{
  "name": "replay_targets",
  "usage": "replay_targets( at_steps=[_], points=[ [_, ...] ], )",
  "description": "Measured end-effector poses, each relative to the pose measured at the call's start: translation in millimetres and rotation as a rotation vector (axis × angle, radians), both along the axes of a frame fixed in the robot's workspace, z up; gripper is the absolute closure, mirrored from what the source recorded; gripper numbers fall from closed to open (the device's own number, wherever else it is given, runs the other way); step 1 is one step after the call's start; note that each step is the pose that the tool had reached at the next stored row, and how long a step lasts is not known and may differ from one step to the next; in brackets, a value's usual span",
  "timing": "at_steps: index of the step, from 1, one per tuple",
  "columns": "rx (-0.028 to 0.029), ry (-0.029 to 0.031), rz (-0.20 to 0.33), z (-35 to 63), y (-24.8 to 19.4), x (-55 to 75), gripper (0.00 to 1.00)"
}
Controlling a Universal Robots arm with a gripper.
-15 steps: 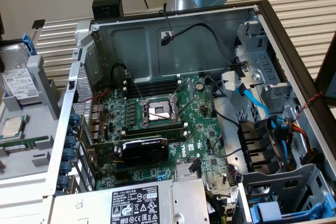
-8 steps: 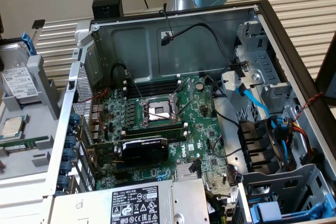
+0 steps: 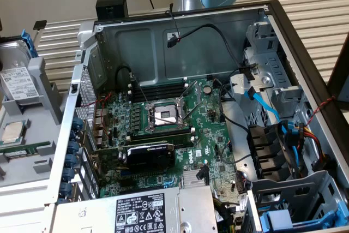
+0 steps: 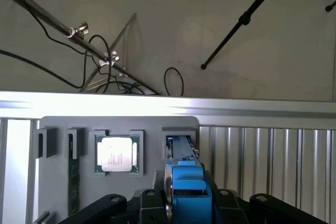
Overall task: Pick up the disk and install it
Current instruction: 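Pick up the disk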
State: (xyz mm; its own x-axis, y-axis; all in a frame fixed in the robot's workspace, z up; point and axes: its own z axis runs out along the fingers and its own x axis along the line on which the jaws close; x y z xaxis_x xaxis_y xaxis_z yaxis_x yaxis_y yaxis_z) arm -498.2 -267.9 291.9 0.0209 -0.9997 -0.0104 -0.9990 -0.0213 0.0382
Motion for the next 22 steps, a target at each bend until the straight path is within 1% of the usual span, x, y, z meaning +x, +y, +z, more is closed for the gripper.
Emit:
replay_targets(
  at_steps=[3, 11, 15, 17, 22],
  points=[
    [-0.0001, 0.0001, 0.0, 4.5, 0.0, 0.0, 0.63],
    [-0.0005, 0.0001, 0.0, 12.7, 0.0, -0.1, 0.63],
    [-0.0015, 0.0, 0.0, 20.1, 0.0, -0.2, 0.63],
    [-0.0029, -0.0001, 0.0, 24.9, 0.0, -0.2, 0.63],
    [-0.0086, -0.0011, 0.0, 37.8, 0.0, -0.3, 0.63]
  ],
)
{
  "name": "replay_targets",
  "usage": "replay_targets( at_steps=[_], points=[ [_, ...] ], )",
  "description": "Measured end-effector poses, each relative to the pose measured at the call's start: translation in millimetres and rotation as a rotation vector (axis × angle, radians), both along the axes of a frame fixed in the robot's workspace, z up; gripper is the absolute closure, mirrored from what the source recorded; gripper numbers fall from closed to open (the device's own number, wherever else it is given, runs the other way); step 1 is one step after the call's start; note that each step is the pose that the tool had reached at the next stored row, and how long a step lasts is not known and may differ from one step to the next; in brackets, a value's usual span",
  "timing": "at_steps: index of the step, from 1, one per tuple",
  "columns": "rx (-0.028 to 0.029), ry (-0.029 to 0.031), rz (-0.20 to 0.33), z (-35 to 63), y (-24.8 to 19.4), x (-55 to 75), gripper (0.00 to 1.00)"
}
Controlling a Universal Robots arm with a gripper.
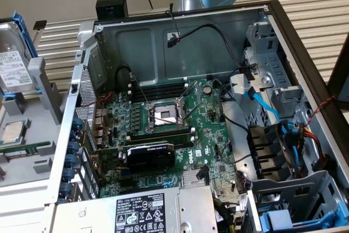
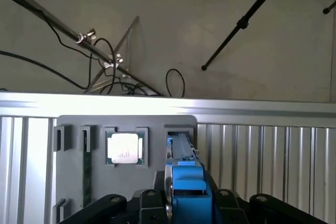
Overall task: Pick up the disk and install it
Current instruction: 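Pick up the disk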
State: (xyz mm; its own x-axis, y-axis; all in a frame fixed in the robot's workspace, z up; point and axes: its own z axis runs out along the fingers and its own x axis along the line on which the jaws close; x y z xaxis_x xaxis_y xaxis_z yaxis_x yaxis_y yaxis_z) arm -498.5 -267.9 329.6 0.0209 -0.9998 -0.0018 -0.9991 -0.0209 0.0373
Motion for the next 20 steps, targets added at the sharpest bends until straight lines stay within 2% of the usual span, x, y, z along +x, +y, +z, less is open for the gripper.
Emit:
replay_targets(
  at_steps=[11, 16, 20],
  points=[
    [-0.01, -0.0054, 0.0, 34.9, 0.0, 0.0, 0.63],
    [-0.0112, -0.0118, 0.0, 50.8, 0.2, 0.7, 0.63],
    [-0.0112, -0.0146, 0.0, 62.6, 0.2, 7.2, 0.63]
  ],
)
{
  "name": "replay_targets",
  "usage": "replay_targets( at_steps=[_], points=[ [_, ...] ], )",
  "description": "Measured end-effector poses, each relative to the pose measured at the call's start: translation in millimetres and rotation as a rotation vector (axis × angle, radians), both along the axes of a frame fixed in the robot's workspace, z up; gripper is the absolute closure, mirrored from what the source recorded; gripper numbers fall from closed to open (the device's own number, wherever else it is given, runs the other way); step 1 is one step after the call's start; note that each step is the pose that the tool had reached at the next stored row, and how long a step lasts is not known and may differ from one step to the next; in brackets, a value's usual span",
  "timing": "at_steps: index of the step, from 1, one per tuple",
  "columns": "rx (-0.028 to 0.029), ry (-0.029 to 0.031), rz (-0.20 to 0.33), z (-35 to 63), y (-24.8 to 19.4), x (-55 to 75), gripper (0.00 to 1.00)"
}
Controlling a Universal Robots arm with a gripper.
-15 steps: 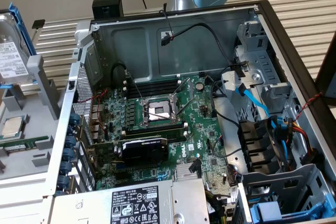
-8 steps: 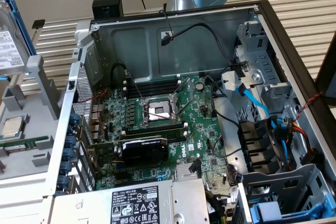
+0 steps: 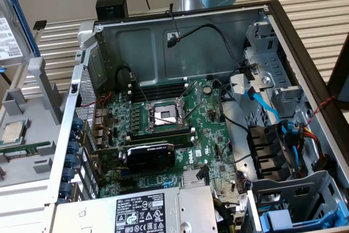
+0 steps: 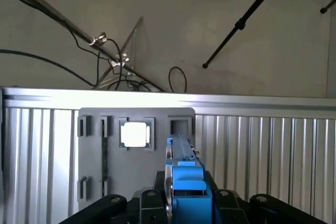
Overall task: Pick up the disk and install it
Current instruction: 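Pick up the disk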
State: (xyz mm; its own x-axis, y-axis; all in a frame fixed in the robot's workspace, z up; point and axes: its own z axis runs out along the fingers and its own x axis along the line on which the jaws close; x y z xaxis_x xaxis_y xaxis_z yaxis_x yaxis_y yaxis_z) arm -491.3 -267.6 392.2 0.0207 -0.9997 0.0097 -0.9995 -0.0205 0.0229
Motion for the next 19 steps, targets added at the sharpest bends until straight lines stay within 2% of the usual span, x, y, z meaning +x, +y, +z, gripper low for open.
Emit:
replay_targets(
  at_steps=[19],
  points=[
    [0.0006, -0.0106, 0.0, 49.8, 0.0, 38.1, 0.63]
  ],
)
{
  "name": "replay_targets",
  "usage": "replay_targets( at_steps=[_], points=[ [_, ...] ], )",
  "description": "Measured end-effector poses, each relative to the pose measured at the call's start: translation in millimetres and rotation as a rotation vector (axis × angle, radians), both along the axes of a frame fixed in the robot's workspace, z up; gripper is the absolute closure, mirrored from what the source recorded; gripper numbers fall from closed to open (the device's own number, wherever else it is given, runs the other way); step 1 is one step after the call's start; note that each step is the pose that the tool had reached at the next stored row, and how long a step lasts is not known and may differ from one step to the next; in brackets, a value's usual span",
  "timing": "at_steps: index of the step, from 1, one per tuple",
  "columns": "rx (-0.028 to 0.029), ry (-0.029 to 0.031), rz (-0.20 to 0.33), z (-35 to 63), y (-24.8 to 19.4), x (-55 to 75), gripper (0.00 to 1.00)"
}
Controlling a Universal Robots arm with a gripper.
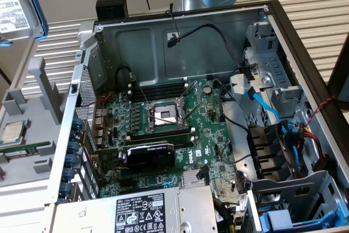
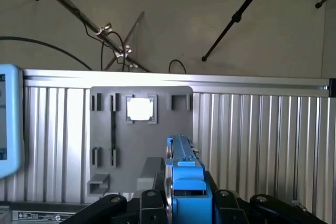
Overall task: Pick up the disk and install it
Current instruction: 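Pick up the disk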
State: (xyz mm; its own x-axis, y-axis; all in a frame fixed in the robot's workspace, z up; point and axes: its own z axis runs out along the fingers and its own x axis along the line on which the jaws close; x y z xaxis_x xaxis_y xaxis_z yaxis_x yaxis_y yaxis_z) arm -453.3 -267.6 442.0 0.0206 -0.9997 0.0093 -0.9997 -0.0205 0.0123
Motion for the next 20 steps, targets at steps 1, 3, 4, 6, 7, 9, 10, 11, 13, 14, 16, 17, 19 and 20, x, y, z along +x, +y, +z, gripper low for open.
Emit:
replay_targets(
  at_steps=[1, 3, 4, 6, 7, 9, 10, 11, 13, 14, 16, 17, 19, 20],
  points=[
    [0.0008, -0.0002, 0.0, 2.1, 0.0, 2.4, 0.63],
    [0.0023, -0.0003, 0.0, 6.6, 0.0, 7.4, 0.63],
    [0.0032, -0.0004, 0.0, 8.6, 0.0, 9.7, 0.63],
    [0.0054, -0.0006, 0.0, 12.7, 0.0, 14.8, 0.63],
    [0.0067, -0.0007, 0.0, 14.8, 0.0, 17.3, 0.63],
    [0.0096, -0.0007, 0.0, 19.2, -0.1, 22.6, 0.63],
    [0.0111, -0.0008, 0.0, 21.4, -0.1, 25.1, 0.63],
    [0.0127, -0.0008, 0.0, 23.6, -0.2, 27.6, 0.63],
    [0.0158, -0.0009, 0.0, 28.2, -0.3, 33.2, 0.63],
    [0.0172, -0.0006, 0.0, 30.6, -0.4, 35.9, 0.63],
    [0.0198, -0.0007, 0.0, 35.6, -0.7, 41.9, 0.63],
    [0.0209, -0.0007, 0.0, 38.2, -0.9, 45.0, 0.63],
    [0.0219, -0.0008, 0.0, 42.7, -1.2, 51.7, 0.63],
    [0.0224, -0.0008, 0.0, 45.0, -1.4, 55.3, 0.63]
  ],
)
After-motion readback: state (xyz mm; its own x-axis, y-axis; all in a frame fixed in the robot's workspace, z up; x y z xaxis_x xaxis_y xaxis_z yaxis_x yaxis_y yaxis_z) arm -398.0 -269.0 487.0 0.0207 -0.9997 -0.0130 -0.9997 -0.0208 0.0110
